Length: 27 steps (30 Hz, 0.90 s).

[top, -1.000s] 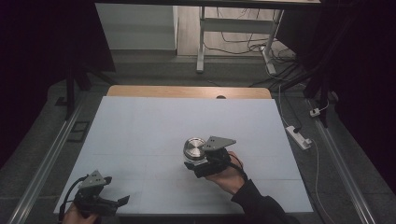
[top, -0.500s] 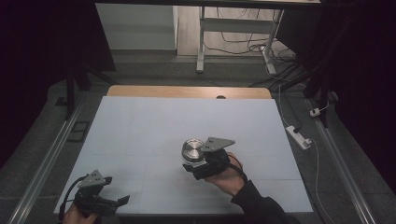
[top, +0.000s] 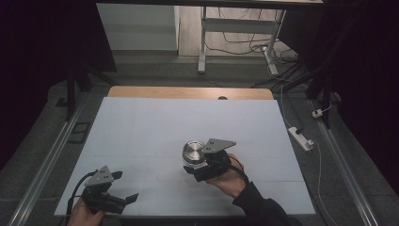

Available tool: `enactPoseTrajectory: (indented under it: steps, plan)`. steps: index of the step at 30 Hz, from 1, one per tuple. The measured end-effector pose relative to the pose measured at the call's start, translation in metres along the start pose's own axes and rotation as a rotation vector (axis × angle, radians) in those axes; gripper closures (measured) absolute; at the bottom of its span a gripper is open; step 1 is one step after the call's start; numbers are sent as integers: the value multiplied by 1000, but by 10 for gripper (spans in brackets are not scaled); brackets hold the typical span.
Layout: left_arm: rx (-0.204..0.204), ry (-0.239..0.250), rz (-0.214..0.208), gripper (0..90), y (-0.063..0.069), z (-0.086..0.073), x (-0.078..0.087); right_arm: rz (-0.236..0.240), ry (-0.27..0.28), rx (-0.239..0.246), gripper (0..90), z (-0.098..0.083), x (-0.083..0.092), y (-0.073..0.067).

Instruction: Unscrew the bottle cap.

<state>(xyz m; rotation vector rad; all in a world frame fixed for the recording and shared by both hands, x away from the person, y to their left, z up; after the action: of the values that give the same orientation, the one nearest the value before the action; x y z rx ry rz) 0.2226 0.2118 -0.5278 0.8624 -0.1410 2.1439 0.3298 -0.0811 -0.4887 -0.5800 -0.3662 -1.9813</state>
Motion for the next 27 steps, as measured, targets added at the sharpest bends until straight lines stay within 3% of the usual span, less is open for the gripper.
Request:
enactPoseTrajectory:
  steps: [6,10,12,16,27]
  plan:
    - [-57,28,-43,0,2,15,-9,2,2,-2,145,0,0,0]
    - [-79,46,-47,0,0,25,-13,2,5,1,145,0,0,0]
    - [-90,70,-56,0,-2,37,-17,2,4,1,145,0,0,0]
    - [-104,76,-68,0,-2,54,-23,4,1,5,145,-1,-1,-1]
    - [-209,57,-94,0,5,97,-35,21,9,11,145,-1,0,-2]
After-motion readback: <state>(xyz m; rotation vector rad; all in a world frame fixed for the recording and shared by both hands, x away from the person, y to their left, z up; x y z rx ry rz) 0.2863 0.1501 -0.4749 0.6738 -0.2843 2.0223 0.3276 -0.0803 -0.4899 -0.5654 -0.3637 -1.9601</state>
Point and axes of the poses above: each handheld gripper's, and its own axes: x roughly backward along the jaws, z roughly out of its top, y roughly to its right, the point moved 4 cm from there along -x, roughly forward along the jaws, and after that the axes turned 2 degrees about -z, right-handed, at the moved point
